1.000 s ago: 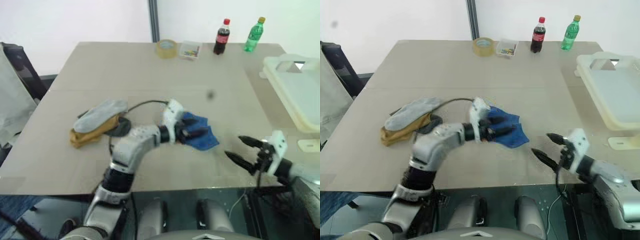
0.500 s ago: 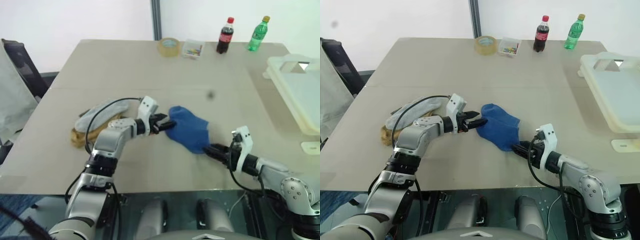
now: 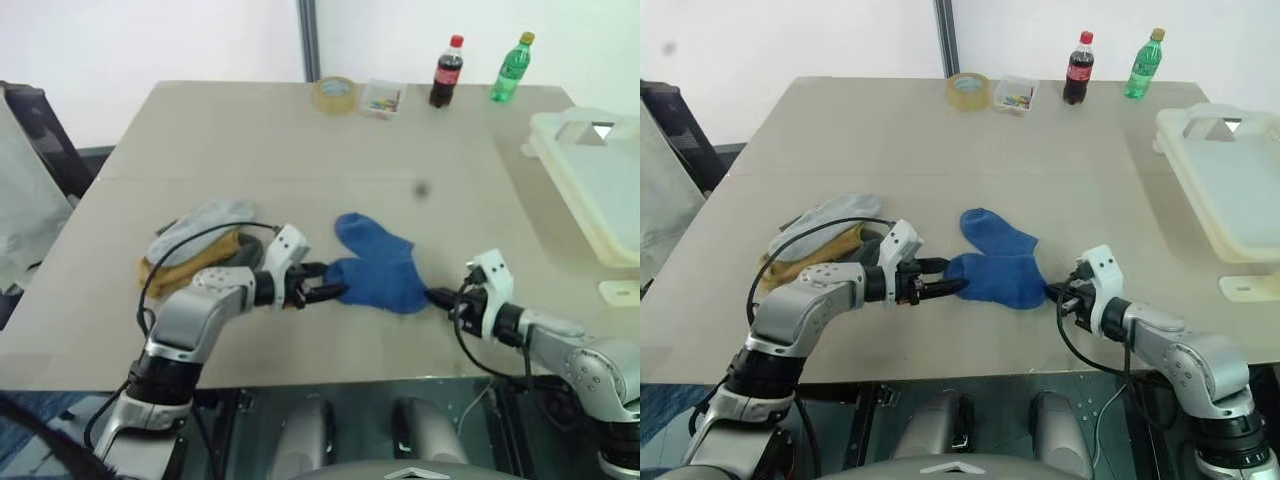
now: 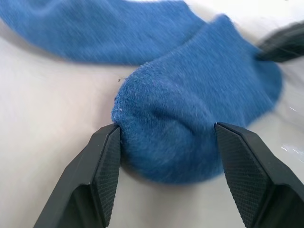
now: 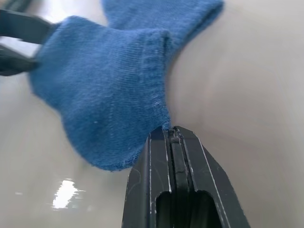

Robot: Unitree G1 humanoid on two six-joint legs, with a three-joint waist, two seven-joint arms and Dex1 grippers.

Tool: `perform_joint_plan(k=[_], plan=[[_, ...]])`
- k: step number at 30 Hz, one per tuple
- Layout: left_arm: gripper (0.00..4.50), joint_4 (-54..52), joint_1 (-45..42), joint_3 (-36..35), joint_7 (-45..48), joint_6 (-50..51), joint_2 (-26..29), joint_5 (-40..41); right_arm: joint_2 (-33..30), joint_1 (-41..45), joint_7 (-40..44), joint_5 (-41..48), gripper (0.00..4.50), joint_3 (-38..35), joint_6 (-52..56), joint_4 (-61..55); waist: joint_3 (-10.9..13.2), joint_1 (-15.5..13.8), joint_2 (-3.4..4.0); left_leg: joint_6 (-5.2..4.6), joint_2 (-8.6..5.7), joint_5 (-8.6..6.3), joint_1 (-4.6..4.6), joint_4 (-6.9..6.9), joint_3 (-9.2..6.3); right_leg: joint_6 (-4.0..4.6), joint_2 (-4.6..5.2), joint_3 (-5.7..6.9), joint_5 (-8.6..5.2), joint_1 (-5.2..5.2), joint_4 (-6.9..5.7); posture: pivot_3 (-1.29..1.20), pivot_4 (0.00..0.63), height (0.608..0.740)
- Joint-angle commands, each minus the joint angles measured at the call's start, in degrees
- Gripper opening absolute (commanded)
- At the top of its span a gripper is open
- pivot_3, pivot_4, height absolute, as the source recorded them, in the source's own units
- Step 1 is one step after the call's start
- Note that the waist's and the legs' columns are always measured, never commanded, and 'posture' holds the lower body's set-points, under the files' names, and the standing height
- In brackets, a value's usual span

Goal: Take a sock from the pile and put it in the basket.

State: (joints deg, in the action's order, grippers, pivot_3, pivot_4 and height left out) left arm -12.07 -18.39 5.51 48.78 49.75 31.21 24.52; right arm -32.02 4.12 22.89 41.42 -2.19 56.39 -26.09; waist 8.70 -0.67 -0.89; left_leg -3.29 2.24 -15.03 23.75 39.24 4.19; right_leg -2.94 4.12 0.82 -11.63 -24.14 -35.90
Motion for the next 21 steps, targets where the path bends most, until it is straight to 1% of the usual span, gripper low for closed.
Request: perform_joint_plan(k=[1,4,6,10,14,15,18,21], plan=[[3.22,-3.9,2.2,0.6,-0.7,3.1,0.5,2.0,-3.6,-1.6,4.4,2.9,0.04,-0.8,2.6,-3.6,0.0,-0.2,0.0,0.0,0.0,0.0,0.0,0.0,0.0,0.0,0.0,0.0,0.0,0.0,0.0,0.0,0.15,0.74],[3.22,-5.5,3.8,1.2,-0.5,4.8,0.8,3.2,-6.1,-4.1,6.7,5.2,0.04,0.0,5.1,-6.6,0.0,-0.1,0.0,0.0,0.0,0.0,0.0,0.0,-0.01,0.0,0.01,0.01,0.0,0.01,0.01,0.0,0.15,0.74],[3.22,-6.8,4.9,1.7,0.1,6.6,1.5,4.7,-6.8,-4.8,6.3,4.8,0.04,0.0,5.7,-7.2,0.0,0.0,0.0,0.0,0.01,0.0,-0.01,-0.01,-0.02,0.0,0.01,0.0,0.0,0.01,0.01,0.0,0.15,0.74],[3.22,-7.4,5.8,2.1,-0.1,6.7,2.5,5.2,-6.2,-4.2,4.8,3.6,0.04,-0.7,5.6,-6.2,0.0,0.0,0.01,0.0,0.02,0.0,-0.05,-0.01,0.0,-0.01,0.01,-0.02,-0.01,0.01,0.01,0.0,0.15,0.74],[3.22,-6.9,5.6,3.2,0.4,8.3,3.3,6.2,-4.8,-1.5,2.7,-0.1,0.04,-0.3,3.5,-2.4,-0.1,0.0,0.0,0.0,0.01,0.0,-0.06,0.0,0.0,-0.01,0.01,-0.01,-0.01,0.02,0.01,0.0,0.15,0.74],[3.22,-6.6,5.4,3.3,0.1,8.7,3.0,6.4,-4.5,-0.9,2.4,-0.8,0.04,-0.1,3.1,-1.9,-0.1,0.0,0.01,0.0,0.01,0.0,-0.06,0.0,0.01,-0.01,0.01,-0.01,-0.01,0.02,0.01,0.0,0.15,0.74],[3.22,-4.8,4.3,5.1,-1.1,5.6,2.0,4.2,-3.8,0.6,2.1,-3.3,0.04,0.9,1.4,-0.3,-0.1,-0.1,0.02,0.0,-0.01,0.0,-0.05,-0.01,0.01,-0.01,0.01,-0.01,-0.01,0.02,0.02,0.0,0.15,0.74],[3.22,0.1,1.0,5.2,-5.3,4.4,-1.6,1.8,-2.5,2.3,1.2,-6.0,0.04,1.6,-0.3,2.0,-0.1,-0.4,0.02,-0.01,-0.05,0.0,-0.07,0.01,-0.07,-0.01,0.01,-0.01,-0.01,0.1,0.03,0.0,0.15,0.74]])
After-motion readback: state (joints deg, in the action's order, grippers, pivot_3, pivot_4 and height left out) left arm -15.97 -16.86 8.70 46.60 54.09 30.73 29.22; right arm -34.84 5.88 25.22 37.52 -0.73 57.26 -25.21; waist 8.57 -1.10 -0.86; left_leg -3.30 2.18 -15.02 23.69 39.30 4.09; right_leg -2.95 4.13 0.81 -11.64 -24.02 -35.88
